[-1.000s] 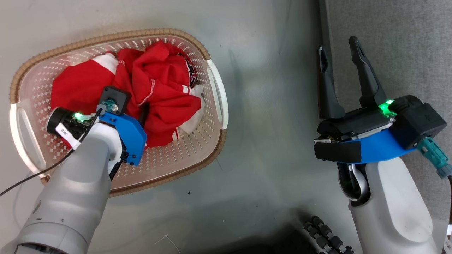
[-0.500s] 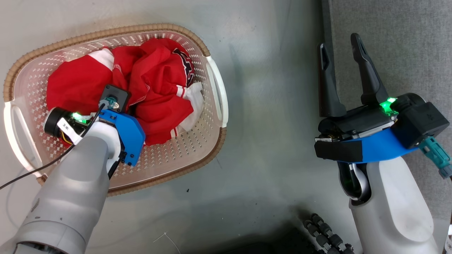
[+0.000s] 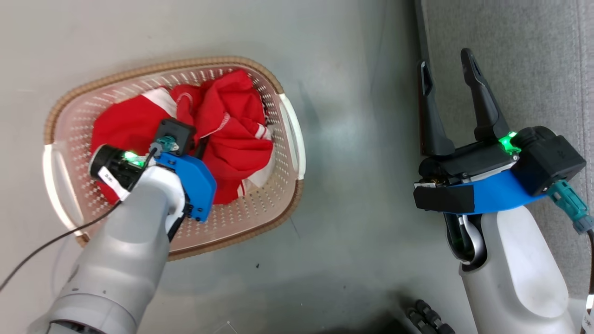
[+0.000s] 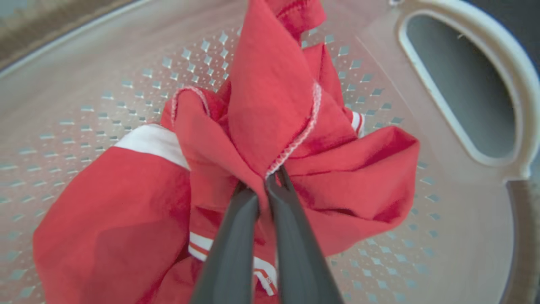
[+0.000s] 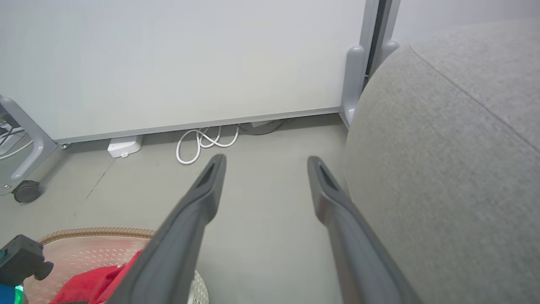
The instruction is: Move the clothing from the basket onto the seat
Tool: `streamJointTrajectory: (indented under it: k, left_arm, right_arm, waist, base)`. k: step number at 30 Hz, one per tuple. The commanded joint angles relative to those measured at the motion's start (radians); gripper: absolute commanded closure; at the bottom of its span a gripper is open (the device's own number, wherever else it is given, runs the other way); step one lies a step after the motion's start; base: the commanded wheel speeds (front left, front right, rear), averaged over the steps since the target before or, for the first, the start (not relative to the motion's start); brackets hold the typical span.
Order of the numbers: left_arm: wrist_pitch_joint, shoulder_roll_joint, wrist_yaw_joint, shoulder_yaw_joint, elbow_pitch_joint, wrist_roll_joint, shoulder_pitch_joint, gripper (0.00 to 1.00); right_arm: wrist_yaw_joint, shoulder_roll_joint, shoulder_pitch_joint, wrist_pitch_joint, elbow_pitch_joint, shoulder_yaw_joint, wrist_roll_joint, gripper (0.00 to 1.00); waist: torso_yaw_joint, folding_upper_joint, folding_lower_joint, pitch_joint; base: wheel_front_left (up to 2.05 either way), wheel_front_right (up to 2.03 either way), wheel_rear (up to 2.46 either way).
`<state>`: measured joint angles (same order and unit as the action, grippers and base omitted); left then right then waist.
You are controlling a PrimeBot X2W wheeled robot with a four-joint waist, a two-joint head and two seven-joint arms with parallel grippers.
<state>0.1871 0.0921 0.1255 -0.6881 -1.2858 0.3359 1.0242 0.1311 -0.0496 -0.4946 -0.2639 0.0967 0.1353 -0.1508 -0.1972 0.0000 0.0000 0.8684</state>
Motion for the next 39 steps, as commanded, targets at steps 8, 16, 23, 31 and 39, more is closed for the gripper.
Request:
streamJointTrajectory:
  k: [8,16,23,31,39]
  left_arm:
    - [0.066,-0.033,0.006,-0.034,0.061,0.059,-0.057,1.0]
    - [0.079,-0.04,0.005,-0.096,0.182,0.123,-0.117,1.0]
    - [0.079,-0.039,0.006,-0.089,0.333,0.128,-0.171,1.0]
    - [0.079,-0.02,0.006,-0.038,0.488,0.094,-0.224,1.0]
    - [0.079,-0.008,0.005,0.026,0.635,0.045,-0.251,1.0]
  right_arm:
    - [-0.001,-0.001,0.024,-0.001,0.027,-0.004,0.021,0.0]
    - [-0.001,-0.001,0.055,-0.001,0.059,-0.008,0.04,0.0]
    - [-0.001,-0.002,0.086,-0.001,0.081,-0.014,0.046,0.0]
    - [-0.001,-0.002,0.13,-0.001,0.102,-0.014,0.045,0.0]
    - [-0.001,-0.002,0.185,-0.001,0.121,-0.017,0.033,0.0]
  waist:
    - [0.061,0.0,0.0,-0.124]
    - [0.119,0.0,0.0,-0.236]
    - [0.17,0.0,0.0,-0.336]
    - [0.205,0.0,0.0,-0.45]
    - [0.222,0.0,0.0,-0.559]
  base:
    - [0.0,0.0,0.0]
    - [0.0,0.0,0.0]
    - [0.0,0.0,0.0]
    - [0.0,0.0,0.0]
    - [0.0,0.0,0.0]
